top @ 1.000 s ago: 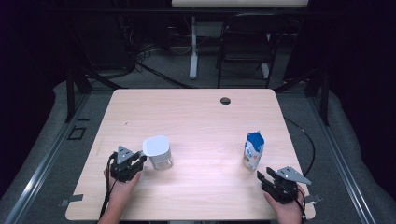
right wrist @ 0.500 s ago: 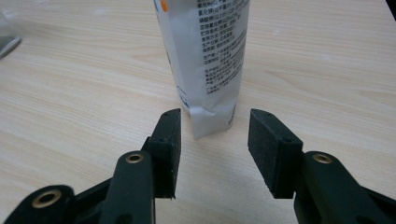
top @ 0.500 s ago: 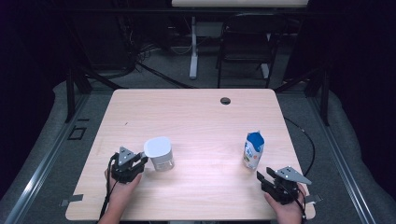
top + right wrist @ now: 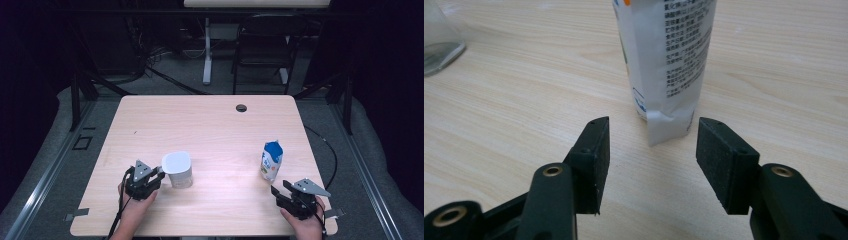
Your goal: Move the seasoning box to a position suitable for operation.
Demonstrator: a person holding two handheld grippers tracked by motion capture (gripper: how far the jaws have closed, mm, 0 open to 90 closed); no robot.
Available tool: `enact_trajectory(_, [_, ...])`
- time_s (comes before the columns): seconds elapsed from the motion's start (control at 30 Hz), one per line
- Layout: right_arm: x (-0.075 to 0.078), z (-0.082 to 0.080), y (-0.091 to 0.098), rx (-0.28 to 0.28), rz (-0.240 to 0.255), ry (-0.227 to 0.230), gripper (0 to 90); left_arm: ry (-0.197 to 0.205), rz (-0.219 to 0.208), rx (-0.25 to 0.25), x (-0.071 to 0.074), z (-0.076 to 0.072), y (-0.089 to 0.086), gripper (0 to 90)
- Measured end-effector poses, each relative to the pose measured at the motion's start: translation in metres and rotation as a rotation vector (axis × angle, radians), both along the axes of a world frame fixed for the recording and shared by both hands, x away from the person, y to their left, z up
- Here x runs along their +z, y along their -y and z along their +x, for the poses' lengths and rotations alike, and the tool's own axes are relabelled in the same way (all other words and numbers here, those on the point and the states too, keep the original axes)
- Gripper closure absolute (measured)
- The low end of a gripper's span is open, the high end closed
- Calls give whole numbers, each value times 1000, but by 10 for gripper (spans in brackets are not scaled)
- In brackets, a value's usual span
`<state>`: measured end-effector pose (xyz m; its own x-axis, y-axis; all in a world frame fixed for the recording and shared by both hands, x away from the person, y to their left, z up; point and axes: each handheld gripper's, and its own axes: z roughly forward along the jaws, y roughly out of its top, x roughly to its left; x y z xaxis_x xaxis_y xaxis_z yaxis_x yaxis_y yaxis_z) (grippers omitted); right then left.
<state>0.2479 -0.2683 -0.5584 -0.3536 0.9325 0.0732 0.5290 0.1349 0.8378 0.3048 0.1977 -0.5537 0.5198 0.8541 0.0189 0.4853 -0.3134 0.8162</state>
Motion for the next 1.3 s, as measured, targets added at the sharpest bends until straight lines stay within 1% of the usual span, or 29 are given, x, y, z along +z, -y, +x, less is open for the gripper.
enact_trajectory(0.1, [0,0,-1,13,2,-2,465,-1,1,-13,0,-2,3,713])
enact_trajectory(0.17, [1,0,-2,30,-2,-4,465,-4,8,-33,1,-4,9,714])
enact_trajectory(0.23, [1,-1,-3,37,-3,-3,470,-6,11,-40,1,-6,11,713])
enact_trajectory(0.27, [2,-1,-3,44,-2,1,484,-10,10,-52,1,-8,15,714])
enact_trajectory(0.3, [2,-1,-3,44,-2,1,484,-10,10,-52,1,-8,15,714])
enact_trajectory(0.33, [3,-2,-3,45,-12,2,506,-9,12,-63,1,-10,18,714])
enact_trajectory(0.43, [4,-3,-4,38,-24,2,524,-16,13,-78,1,-14,23,712])
enact_trajectory(0.47, [4,-3,-4,41,-18,4,531,-18,15,-85,1,-15,24,713])
enact_trajectory(0.53, [5,-4,-3,40,-25,5,532,-20,14,-92,1,-16,27,712])
enact_trajectory(0.57, [5,-5,-4,41,-18,8,532,-22,15,-98,2,-17,28,712])
enact_trajectory(0.73, [7,-7,-4,37,-18,17,533,-23,20,-120,2,-20,34,712])
enact_trajectory(0.8, [8,-8,-5,33,-19,23,545,-22,18,-123,1,-20,35,712])
enact_trajectory(0.83, [10,-10,-4,29,-31,30,557,-22,15,-129,1,-21,36,712])
enact_trajectory(0.87, [15,-13,-3,29,-21,48,582,-25,16,-139,1,-22,38,713])
enact_trajectory(0.9, [17,-14,-3,39,-18,56,596,-25,16,-139,1,-22,38,712])
enact_trajectory(1.0, [19,-18,-4,73,-40,63,624,-23,19,-161,1,-24,42,712])
enact_trajectory(1.03, [19,-18,-4,73,-40,63,624,-23,19,-161,1,-24,42,712])
enact_trajectory(1.1, [18,-17,-7,91,-54,62,626,-23,20,-174,1,-26,46,712])
enact_trajectory(1.13, [17,-17,-9,94,-46,64,625,-24,20,-179,1,-27,47,712])
enact_trajectory(1.3, [14,-15,-15,120,-61,53,607,-26,29,-216,2,-32,53,713])
